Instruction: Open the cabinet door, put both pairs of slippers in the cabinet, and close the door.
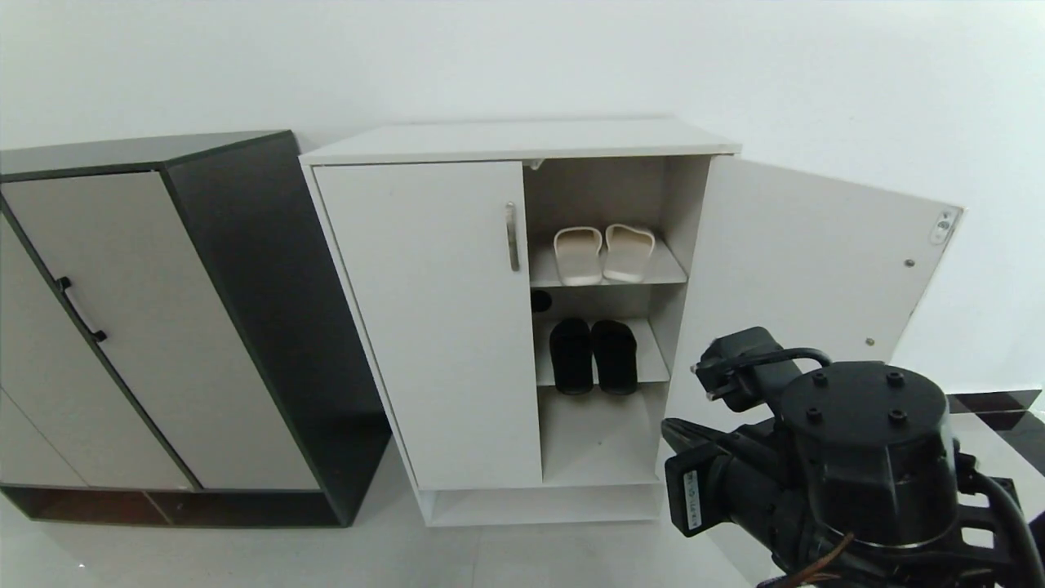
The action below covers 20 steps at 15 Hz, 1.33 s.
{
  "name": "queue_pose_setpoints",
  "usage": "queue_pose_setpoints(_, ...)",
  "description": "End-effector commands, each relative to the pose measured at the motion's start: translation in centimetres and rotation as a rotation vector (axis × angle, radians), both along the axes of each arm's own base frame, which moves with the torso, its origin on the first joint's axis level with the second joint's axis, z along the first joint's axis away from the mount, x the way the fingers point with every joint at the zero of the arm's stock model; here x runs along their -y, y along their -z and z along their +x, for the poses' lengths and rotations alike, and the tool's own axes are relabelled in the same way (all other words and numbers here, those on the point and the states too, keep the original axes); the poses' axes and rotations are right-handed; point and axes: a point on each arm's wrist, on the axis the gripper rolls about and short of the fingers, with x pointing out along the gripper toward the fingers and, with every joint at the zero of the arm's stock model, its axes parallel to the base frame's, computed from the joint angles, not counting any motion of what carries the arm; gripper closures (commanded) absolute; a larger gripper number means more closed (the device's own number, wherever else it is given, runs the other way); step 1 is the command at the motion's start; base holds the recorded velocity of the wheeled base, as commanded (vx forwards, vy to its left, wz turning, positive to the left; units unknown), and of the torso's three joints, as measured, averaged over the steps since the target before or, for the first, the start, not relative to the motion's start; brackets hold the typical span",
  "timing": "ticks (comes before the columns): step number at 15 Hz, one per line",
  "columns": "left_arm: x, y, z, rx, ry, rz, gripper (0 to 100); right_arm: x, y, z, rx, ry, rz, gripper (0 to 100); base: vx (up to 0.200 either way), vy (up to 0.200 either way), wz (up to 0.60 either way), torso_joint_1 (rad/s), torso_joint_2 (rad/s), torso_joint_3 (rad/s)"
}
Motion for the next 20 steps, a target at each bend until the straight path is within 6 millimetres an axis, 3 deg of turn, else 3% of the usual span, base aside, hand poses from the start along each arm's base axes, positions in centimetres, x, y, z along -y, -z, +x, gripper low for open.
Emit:
queue_pose_setpoints(1,0.00,-0.01,0.01,-0.001,0.000,0.001,100,0.01,0.01,0.03,0.000,0.002,-0.001,100,0.000,0.000,0.00,0.051,-0.52,-0.349)
queue_pose_setpoints(20,-0.01,-0.01,0.01,-0.001,-0.003,-0.001,100,0.08,0.28,-0.01,-0.006,0.002,-0.011,100,0.000,0.000,0.00,0.172,-0.49,-0.314)
